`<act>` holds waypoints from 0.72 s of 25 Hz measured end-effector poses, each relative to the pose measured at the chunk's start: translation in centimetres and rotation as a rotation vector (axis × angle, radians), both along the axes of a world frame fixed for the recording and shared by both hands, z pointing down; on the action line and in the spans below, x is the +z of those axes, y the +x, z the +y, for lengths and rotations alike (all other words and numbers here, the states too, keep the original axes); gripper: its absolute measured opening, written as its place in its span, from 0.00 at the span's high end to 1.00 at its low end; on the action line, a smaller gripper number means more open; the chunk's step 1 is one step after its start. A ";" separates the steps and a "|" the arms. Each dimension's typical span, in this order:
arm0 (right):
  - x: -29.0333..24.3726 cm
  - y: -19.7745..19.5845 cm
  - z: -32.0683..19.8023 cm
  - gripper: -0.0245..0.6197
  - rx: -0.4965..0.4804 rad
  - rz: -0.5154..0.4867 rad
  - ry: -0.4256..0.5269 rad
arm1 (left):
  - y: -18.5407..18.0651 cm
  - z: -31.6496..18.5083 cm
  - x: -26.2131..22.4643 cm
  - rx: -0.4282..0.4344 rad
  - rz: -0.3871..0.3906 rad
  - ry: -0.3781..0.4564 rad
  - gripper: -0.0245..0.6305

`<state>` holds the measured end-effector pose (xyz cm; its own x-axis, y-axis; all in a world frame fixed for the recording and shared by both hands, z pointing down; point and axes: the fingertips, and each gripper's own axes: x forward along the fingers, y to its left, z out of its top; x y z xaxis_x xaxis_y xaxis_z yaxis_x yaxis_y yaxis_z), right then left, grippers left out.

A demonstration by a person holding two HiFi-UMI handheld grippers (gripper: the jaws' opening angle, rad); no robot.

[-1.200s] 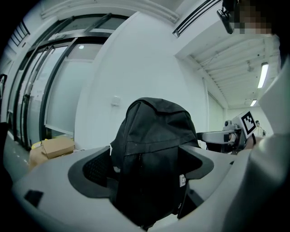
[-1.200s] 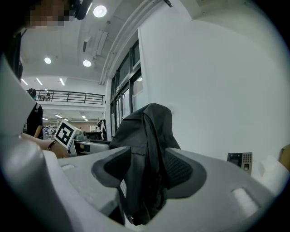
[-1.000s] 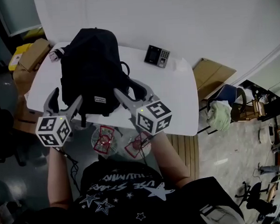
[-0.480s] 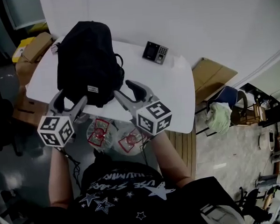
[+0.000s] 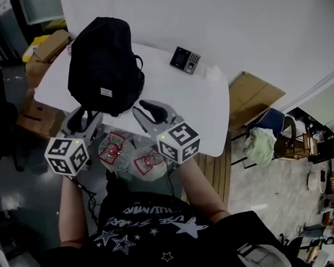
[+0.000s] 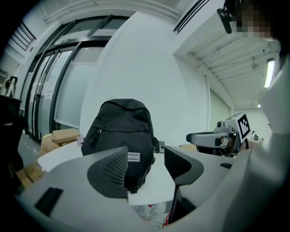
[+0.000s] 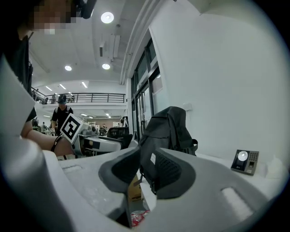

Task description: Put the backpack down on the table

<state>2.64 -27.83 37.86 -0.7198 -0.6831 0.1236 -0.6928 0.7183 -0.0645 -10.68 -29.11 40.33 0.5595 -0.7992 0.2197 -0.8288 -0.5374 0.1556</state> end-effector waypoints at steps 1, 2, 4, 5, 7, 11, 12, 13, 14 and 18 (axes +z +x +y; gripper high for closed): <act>0.0 0.2 0.5 0.81 -0.009 0.005 -0.001 | 0.3 0.6 0.0 -0.004 0.000 -0.001 0.57; 0.0 0.4 1.1 0.82 -0.017 0.010 -0.002 | 0.5 1.3 -0.1 -0.006 0.002 -0.002 0.60; 0.0 0.9 2.1 0.88 -0.029 0.021 0.000 | 1.0 2.5 -0.2 -0.010 0.014 -0.006 0.67; 0.0 1.2 2.6 0.89 -0.034 0.027 0.000 | 1.3 3.1 -0.2 -0.011 0.019 -0.010 0.71; 0.2 1.7 3.4 0.93 -0.042 0.033 -0.006 | 1.8 4.2 -0.1 -0.013 0.022 -0.018 0.77; 0.4 2.7 4.9 0.93 -0.051 0.023 -0.019 | 2.7 6.2 0.0 -0.024 0.013 -0.021 0.78; 0.3 2.9 5.2 0.93 -0.053 0.017 -0.020 | 2.9 6.6 -0.1 -0.026 0.010 -0.018 0.78; 0.3 3.1 5.6 0.93 -0.055 0.012 -0.019 | 3.1 7.1 -0.2 -0.028 0.009 -0.014 0.78; 0.3 3.2 6.0 0.93 -0.059 0.009 -0.019 | 3.2 7.6 -0.4 -0.029 0.009 -0.008 0.78; 0.5 3.3 7.6 0.93 -0.087 0.021 -0.020 | 3.7 9.4 -1.1 -0.040 0.012 0.021 0.87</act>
<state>5.96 -20.24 38.34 -0.7736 -0.6151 0.1522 -0.6289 0.7747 -0.0657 -6.95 -19.76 39.19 0.5296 -0.8254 0.1955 -0.8478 -0.5073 0.1548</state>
